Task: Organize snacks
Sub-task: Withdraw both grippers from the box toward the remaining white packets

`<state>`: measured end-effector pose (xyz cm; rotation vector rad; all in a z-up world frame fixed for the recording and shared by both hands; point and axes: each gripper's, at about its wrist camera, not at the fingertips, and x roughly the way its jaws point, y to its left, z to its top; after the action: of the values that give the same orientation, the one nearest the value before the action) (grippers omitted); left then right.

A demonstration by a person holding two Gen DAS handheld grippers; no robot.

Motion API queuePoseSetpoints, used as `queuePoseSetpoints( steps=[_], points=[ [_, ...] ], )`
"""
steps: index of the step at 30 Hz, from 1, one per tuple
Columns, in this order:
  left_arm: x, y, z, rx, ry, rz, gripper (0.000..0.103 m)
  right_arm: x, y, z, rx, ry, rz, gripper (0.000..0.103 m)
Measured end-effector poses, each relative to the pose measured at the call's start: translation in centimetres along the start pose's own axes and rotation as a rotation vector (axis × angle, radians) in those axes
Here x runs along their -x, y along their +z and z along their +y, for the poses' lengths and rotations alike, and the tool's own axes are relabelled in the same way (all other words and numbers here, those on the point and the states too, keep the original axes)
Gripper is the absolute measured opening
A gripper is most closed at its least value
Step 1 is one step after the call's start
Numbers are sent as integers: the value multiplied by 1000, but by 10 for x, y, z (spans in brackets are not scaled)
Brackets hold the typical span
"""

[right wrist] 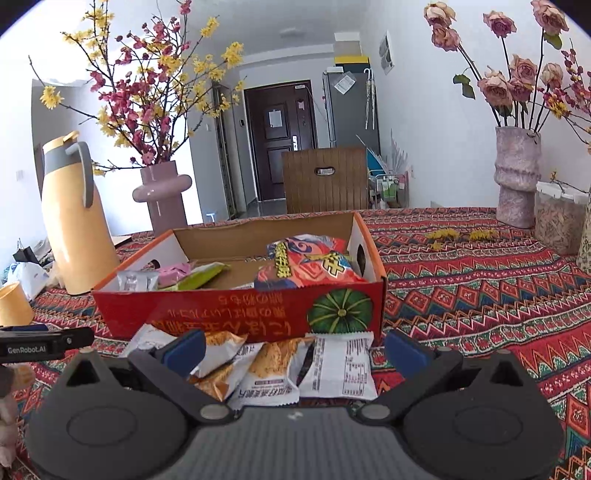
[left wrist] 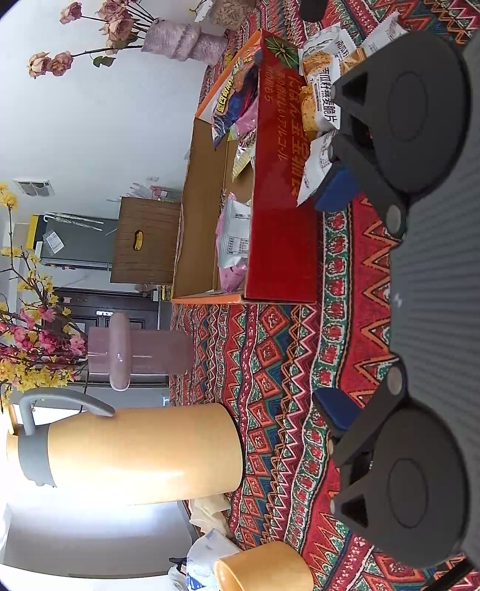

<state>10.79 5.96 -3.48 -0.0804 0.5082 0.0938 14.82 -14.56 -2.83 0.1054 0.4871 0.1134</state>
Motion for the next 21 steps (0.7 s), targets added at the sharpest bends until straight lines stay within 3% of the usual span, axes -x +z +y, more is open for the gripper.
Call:
queuePoseSetpoints(
  steps=[21],
  points=[
    [3,-3,5,42,12,-20,103,-2,-22,6,-41,-2,62,103]
  ],
)
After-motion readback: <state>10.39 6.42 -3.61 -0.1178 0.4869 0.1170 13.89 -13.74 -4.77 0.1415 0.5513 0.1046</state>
